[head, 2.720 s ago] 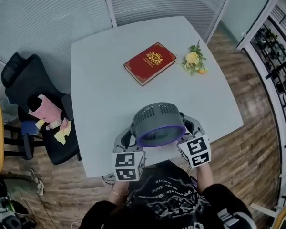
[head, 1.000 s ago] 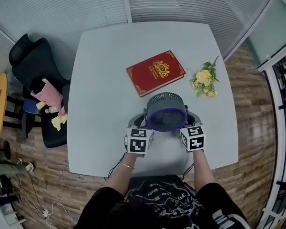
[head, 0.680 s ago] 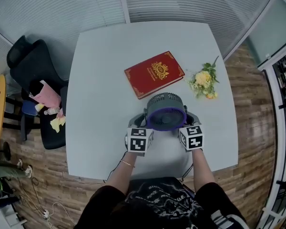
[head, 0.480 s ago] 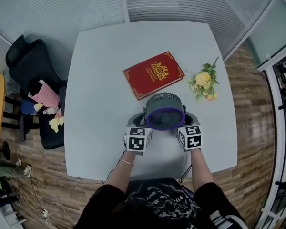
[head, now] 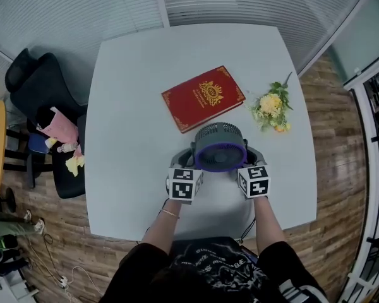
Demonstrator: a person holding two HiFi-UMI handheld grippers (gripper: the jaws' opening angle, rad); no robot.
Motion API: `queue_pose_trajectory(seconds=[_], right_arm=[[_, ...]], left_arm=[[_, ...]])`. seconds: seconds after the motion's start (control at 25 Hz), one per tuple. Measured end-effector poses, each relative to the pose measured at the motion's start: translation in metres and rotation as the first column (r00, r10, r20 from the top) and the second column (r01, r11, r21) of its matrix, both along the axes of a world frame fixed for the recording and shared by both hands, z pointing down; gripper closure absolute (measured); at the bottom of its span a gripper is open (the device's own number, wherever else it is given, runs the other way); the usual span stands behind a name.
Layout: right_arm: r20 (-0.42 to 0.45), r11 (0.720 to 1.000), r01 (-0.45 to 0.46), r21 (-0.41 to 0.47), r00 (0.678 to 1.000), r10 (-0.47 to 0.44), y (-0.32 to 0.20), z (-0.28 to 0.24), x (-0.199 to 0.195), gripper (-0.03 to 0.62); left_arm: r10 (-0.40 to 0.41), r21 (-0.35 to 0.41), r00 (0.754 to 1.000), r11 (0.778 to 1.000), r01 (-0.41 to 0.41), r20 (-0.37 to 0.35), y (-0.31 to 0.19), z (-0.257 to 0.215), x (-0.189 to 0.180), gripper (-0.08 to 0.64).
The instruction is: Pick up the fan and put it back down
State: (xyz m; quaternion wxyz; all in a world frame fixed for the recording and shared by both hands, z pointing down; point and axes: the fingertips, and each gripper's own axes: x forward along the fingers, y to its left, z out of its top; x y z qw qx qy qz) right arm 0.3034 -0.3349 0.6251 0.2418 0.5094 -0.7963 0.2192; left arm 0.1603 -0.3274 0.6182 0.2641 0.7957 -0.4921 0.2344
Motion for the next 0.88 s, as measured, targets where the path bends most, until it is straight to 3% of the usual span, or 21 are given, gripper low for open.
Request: queue_pose_trajectory(seconds=[0.36,0.52,0.88], right_arm=[[-0.007,0.999,0.033,0.015,0.999,-0.033,-0.0016,0.0013,-0.0018,0.502],[0.032,0.999,0.048,0.001,0.998,-0.048,0.0002,0.0021,-0.0020,0.485],[-0.024,0.996,0.093,-0.006,0.995,-0.093,0.0050,0.0083,-0.0058,0.454]], left_arm=[[0.018,0.001,1.000,1.000,-0.018,0.004,0.0002,0.0015,-0.0004,0.460],[0.053,-0.001,0.999,0.999,-0.053,0.013,0.0011,0.0026,0.0017,0.449],[0.092,-0.001,0.995,0.996,-0.092,0.040,0.0041,0.0070,0.0024,0.436]])
